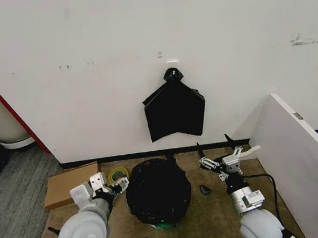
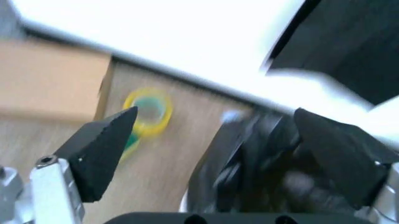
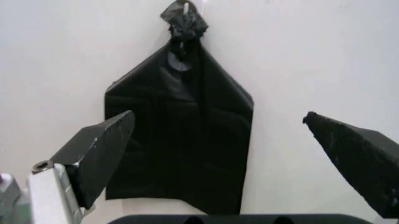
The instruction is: Place the garbage bag over the trash bin.
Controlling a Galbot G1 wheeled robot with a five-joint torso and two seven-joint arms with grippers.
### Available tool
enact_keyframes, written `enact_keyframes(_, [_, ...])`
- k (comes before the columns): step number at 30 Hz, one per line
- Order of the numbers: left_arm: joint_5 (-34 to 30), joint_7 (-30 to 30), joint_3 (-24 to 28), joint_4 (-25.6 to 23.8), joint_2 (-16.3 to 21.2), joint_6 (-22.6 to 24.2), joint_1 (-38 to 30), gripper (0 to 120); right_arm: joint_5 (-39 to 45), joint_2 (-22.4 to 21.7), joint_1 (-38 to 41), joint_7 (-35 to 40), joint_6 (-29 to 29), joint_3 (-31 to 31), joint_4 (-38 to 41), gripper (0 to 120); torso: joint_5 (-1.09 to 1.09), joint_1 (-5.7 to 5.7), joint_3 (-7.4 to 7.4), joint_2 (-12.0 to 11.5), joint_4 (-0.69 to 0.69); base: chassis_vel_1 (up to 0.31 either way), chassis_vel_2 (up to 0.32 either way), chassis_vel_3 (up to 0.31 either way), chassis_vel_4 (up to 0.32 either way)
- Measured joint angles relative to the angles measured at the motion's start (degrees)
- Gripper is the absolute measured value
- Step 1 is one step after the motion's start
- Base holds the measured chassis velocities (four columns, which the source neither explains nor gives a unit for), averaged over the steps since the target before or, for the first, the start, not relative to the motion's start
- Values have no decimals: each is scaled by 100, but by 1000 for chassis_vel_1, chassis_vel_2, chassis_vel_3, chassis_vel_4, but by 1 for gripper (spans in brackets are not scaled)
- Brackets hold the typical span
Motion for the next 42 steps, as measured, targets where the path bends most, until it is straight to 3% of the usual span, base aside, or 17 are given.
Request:
enact_keyframes(1, [254, 274, -9, 28, 3, -287, 29, 100, -2, 23, 8, 21, -10, 21, 9, 100, 1, 0, 0, 0, 0, 0, 0, 0, 0])
enact_keyframes(2, [1053, 1020, -26, 198, -11, -1133, 102, 100, -33, 103, 33, 55, -25, 93, 47, 100, 2, 0, 0, 0, 0, 0, 0, 0, 0])
enact_keyframes(3, [1169, 1124, -29, 233, -16, -1257, 113, 100, -44, 114, 36, 57, -25, 105, 51, 100, 2, 0, 0, 0, 0, 0, 0, 0, 0])
enact_keyframes(4, [2101, 2033, -46, 560, -77, -2353, 205, 100, -152, 221, 53, 60, -4, 214, 80, 100, -1, 0, 1, 0, 3, 0, 0, 0, 0])
enact_keyframes(5, [2101, 2033, -46, 560, -77, -2353, 205, 100, -152, 221, 53, 60, -4, 214, 80, 100, -1, 0, 1, 0, 3, 0, 0, 0, 0])
enact_keyframes(7, [2993, 3144, -47, 951, -206, -3724, 271, 100, -264, 354, 51, -80, 95, 366, 94, 100, -1, 0, 1, 0, 2, 0, 0, 0, 0])
enact_keyframes(10, [3324, 3911, -40, 1120, -410, -4760, 314, 100, -504, 504, 24, -287, 215, 579, 139, 100, 1, 0, 1, 0, 1, 0, 0, 0, 0])
enact_keyframes(13, [3211, 4246, -62, 1038, -558, -5014, 357, 100, -726, 609, -48, -390, 180, 797, 252, 100, 0, 0, 1, -1, 2, 0, 0, 0, 0])
enact_keyframes(16, [3054, 4683, -137, 822, -767, -5073, 488, 100, -921, 704, -367, -301, -466, 952, 729, 100, 2, 0, 0, 0, 0, 0, 0, 0, 0])
enact_keyframes(18, [3050, 4696, -139, 816, -778, -5069, 498, 100, -916, 706, -390, -272, -529, 945, 768, 100, 2, 0, 0, 0, 0, 0, 0, 0, 0])
enact_keyframes(19, [3008, 4721, -138, 805, -832, -4996, 572, 100, -830, 717, -540, -24, -1076, 889, 1056, 100, 0, 0, 0, 0, 1, 0, 0, 0, 0])
enact_keyframes(22, [2949, 4626, -126, 922, -818, -4853, 585, 100, -886, 784, -709, -126, -1917, 1067, 1291, 100, 0, 0, 0, 0, 2, 0, 0, 0, 0])
enact_keyframes(26, [2764, 4495, -155, 1095, -749, -4653, 487, 100, -1028, 934, -785, -485, -2224, 1326, 1332, 100, 0, 0, 0, 0, 1, 0, 0, 0, 0])
enact_keyframes(29, [2124, 4394, -233, 1278, -506, -4389, 411, 100, -997, 1210, -755, -948, -1449, 1696, 1039, 100, 1, 0, 0, 0, 0, 0, 0, 0, 0])
enact_keyframes(30, [2124, 4394, -233, 1278, -506, -4389, 411, 100, -997, 1210, -755, -948, -1449, 1696, 1039, 100, 1, 0, 0, 0, 0, 0, 0, 0, 0])
enact_keyframes(33, [1760, 4329, -344, 1472, -343, -4311, 358, 100, -712, 1358, -756, -1481, -614, 1970, 737, 100, 0, 0, 1, 0, 3, 0, 0, 0, 0])
enact_keyframes(42, [2066, 4297, -172, 1637, -403, -4332, 420, 100, -364, 1605, -1055, -1567, -525, 1954, 1034, 100, 0, 0, 0, 0, 1, 0, 0, 0, 0])
